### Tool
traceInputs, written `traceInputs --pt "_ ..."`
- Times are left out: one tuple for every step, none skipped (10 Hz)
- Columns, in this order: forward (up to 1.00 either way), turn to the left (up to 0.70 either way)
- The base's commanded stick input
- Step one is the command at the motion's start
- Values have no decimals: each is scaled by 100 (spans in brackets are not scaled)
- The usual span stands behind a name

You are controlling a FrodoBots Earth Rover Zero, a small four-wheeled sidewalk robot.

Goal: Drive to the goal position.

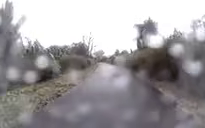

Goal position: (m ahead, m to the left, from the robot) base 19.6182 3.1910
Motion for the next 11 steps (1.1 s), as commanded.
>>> traceInputs --pt "100 0" --pt "100 0" --pt "100 0" --pt "100 0" --pt "100 0" --pt "100 0" --pt "100 0" --pt "100 0" --pt "100 0" --pt "100 0" --pt "100 -14"
